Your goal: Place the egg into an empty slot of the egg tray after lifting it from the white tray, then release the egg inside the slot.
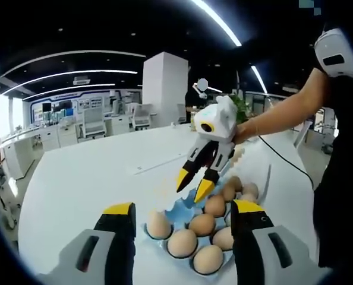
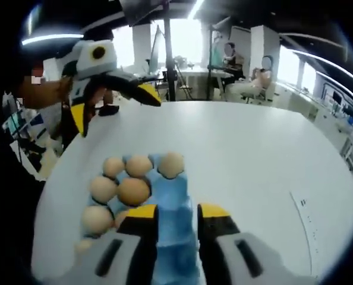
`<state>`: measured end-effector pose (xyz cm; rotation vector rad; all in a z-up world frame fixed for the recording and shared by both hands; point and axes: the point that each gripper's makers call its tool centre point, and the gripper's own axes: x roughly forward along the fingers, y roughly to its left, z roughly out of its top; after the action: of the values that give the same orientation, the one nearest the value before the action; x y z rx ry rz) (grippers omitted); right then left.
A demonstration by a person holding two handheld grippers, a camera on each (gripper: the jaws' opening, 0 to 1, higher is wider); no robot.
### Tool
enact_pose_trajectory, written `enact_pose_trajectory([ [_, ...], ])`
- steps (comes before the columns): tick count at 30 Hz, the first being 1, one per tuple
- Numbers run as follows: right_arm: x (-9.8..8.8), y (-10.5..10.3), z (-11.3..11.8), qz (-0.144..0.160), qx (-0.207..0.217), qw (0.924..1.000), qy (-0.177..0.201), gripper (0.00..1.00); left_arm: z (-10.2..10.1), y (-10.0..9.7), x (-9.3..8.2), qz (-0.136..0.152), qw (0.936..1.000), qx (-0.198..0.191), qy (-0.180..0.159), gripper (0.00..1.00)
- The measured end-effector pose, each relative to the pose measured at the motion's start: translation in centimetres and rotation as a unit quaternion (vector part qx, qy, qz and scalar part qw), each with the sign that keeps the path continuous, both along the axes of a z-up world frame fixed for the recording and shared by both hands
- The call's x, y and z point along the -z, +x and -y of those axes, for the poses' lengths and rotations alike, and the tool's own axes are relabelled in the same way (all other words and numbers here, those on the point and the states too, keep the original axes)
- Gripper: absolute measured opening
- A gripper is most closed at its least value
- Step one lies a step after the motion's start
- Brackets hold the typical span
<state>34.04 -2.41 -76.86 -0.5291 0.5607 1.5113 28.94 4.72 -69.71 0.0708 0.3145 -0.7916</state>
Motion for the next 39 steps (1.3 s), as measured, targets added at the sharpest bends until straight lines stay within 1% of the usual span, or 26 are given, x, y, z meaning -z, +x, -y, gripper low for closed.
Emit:
enact_pose_trajectory([
  [1, 0.0, 0.0, 0.1, 0.0, 0.0, 1.0, -0.001, 0.26, 0.0, 0.0, -0.1, 0.001, 1.0, 0.0, 0.001, 0.65],
  [2, 0.1, 0.2, 0.7, 0.006, 0.002, 1.0, -0.005, 0.26, 0.0, 0.0, -0.1, 0.002, 1.0, 0.001, 0.001, 0.65],
  [7, 0.1, 0.5, 2.3, 0.003, 0.016, 0.9998, -0.008, 0.26, 0.1, 0.1, -0.3, 0.004, 1.0, 0.003, 0.0, 0.65],
  [10, 0.1, 0.6, 3.3, 0.011, 0.021, 0.9996, -0.012, 0.26, 0.2, 0.1, -0.3, 0.004, 1.0, 0.004, 0.002, 0.65],
  [14, 0.2, 1.0, 4.7, 0.007, 0.037, 0.9992, -0.015, 0.26, 0.4, 0.2, -0.4, 0.006, 1.0, 0.005, 0.001, 0.65],
  [23, 0.9, 1.1, 7.0, 0.005, 0.052, 0.9982, -0.029, 0.26, 1.1, 0.2, -0.4, 0.006, 0.9999, 0.013, -0.002, 0.65],
  [30, 0.8, 1.3, 9.0, 0.006, 0.068, 0.9971, -0.033, 0.26, 1.1, 0.3, -0.4, 0.005, 0.9999, 0.013, -0.002, 0.65],
  [39, 1.1, 1.8, 12.7, 0.008, 0.095, 0.9942, -0.05, 0.26, 1.5, 0.3, -0.4, 0.005, 0.9999, 0.016, -0.002, 0.65],
])
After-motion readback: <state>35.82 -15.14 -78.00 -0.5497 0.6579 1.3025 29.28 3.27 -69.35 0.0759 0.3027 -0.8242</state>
